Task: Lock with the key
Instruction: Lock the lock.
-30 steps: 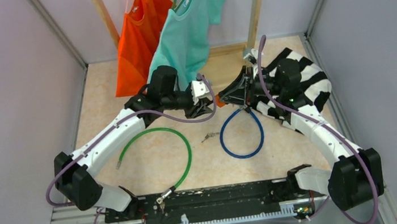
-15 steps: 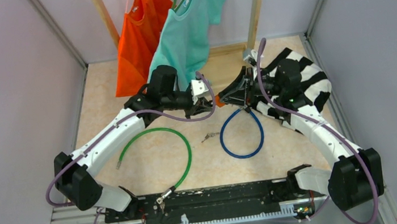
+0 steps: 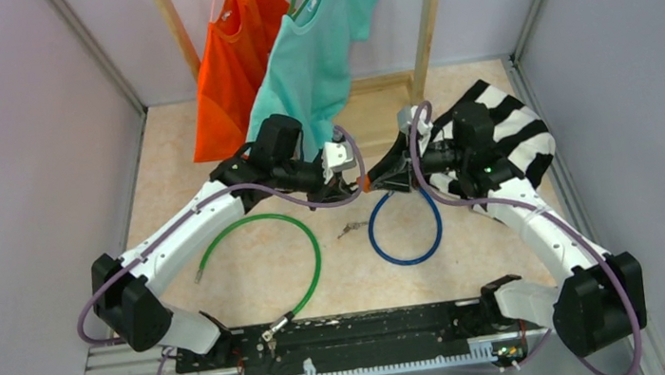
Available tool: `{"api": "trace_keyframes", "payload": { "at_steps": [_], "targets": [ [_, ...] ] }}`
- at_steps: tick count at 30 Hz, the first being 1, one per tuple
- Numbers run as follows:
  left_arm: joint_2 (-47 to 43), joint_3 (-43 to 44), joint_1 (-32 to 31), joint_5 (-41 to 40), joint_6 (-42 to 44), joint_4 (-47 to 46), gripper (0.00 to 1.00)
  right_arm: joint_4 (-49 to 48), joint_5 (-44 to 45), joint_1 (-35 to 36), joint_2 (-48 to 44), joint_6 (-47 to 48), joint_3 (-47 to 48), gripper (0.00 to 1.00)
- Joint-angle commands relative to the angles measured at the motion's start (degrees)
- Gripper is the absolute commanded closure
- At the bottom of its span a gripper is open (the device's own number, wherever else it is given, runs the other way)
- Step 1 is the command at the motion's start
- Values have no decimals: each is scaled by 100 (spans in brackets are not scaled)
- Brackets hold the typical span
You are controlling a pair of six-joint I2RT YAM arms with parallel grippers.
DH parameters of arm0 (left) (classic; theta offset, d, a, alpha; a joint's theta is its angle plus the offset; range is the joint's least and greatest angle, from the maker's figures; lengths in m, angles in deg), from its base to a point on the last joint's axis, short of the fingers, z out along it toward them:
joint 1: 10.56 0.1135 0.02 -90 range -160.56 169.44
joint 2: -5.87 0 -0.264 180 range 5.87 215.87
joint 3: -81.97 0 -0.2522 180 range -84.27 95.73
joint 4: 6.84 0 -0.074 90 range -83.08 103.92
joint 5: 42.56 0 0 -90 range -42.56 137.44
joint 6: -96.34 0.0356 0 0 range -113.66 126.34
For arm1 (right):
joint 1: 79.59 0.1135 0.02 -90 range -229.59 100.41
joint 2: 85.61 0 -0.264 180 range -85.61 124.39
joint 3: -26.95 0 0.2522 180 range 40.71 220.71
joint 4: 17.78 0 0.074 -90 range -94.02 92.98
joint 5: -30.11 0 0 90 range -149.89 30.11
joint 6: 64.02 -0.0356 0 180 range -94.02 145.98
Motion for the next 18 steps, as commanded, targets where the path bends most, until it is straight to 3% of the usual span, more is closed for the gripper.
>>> {"api": "trace_keyframes", "payload": {
  "at_steps": [1, 7, 18],
  "targets": [
    [4, 543, 2, 259, 265, 280, 100, 796, 292, 96, -66, 852, 279, 67],
    [49, 562, 1, 185, 332, 371, 100, 1380, 487, 305, -47, 1276, 345, 53],
    [116, 546, -42, 182, 418, 458, 100, 1342, 572, 488, 10, 1223, 574, 42]
  ]
}}
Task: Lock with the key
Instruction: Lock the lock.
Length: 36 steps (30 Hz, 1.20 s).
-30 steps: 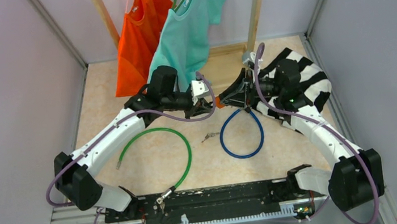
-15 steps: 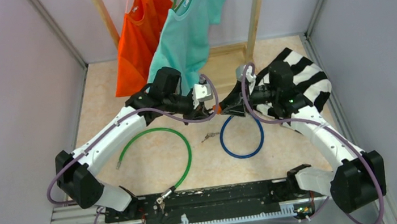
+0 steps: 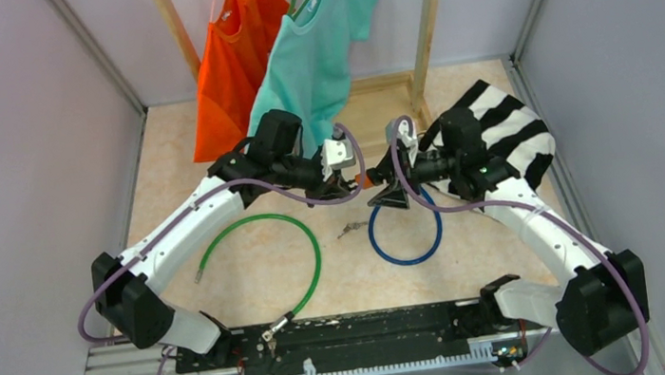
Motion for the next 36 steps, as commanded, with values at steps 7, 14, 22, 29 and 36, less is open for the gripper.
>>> {"api": "trace_keyframes", "payload": {
  "at_steps": [7, 14, 22, 29, 36],
  "targets": [
    [11, 172, -66, 212, 144, -48, 100, -23, 158, 201, 110, 183, 692, 42],
    [-2, 141, -67, 211, 160, -60, 100, 0, 106, 221, 139, 224, 684, 56],
    [7, 96, -67, 183, 166, -76, 100, 36, 84, 225, 143, 206, 729, 66],
    [-33, 47, -67, 152, 168, -120, 100, -183, -27, 225, 157, -150, 623, 91],
    [-180, -12, -37, 246, 119, -278, 92, -978, -119, 93, 0, -920, 360, 100]
  ]
}}
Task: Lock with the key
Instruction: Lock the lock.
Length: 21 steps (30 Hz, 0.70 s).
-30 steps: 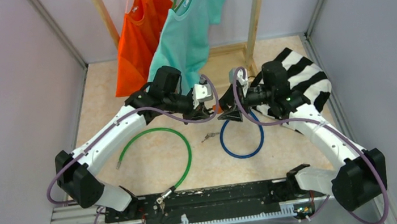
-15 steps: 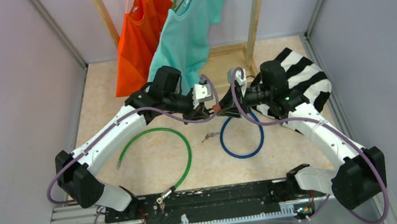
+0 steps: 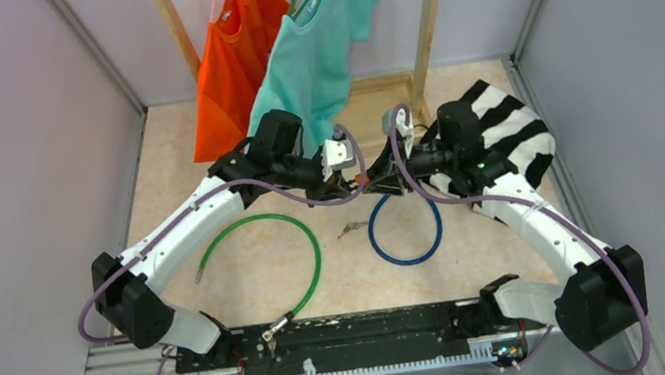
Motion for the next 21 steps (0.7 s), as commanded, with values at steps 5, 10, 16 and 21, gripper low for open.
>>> {"api": "trace_keyframes", "payload": {
  "at_steps": [5, 10, 16, 21],
  "targets": [
    [-279, 23, 95, 372, -12, -389, 56, -2223, -536, -431, -333, -1658, -502, 100],
    [-407, -16, 358, 668, -334, -794, 39, -4040, -632, -795, -512, -3092, -987, 100],
    [-432, -148, 648, 1192, -1149, -1610, 36, -4929, -673, -988, -607, -3938, -1148, 100],
    [-475, -324, 675, 1339, -1703, -2245, 40, -5326, -700, -994, -542, -4327, -1200, 100]
  ]
}}
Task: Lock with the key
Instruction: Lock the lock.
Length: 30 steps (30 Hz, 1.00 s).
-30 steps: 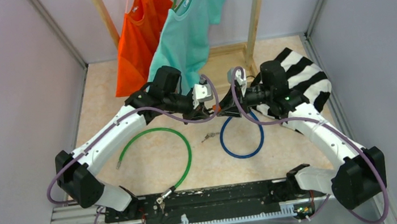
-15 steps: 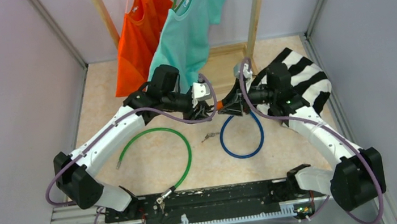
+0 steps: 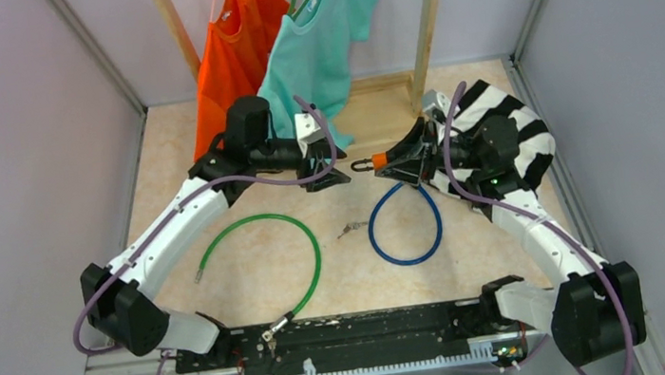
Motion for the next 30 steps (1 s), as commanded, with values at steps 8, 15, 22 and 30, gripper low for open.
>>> {"api": "trace_keyframes", "payload": {
  "at_steps": [8, 15, 22, 30],
  "targets": [
    [-159, -320, 4, 882, -1012, -1171, 49, -1285, -102, -18, -31, -754, -67, 100],
    [-132, -446, -4, 1056, -1289, -1466, 55, -1486, -91, -23, 91, -911, -62, 100],
    [-95, -476, -5, 1147, -1520, -1718, 56, -1496, -103, -18, 148, -902, -80, 100],
    [33, -430, -53, 1217, -1731, -1872, 76, -1495, -100, -2, 159, -895, -82, 100]
  ]
}}
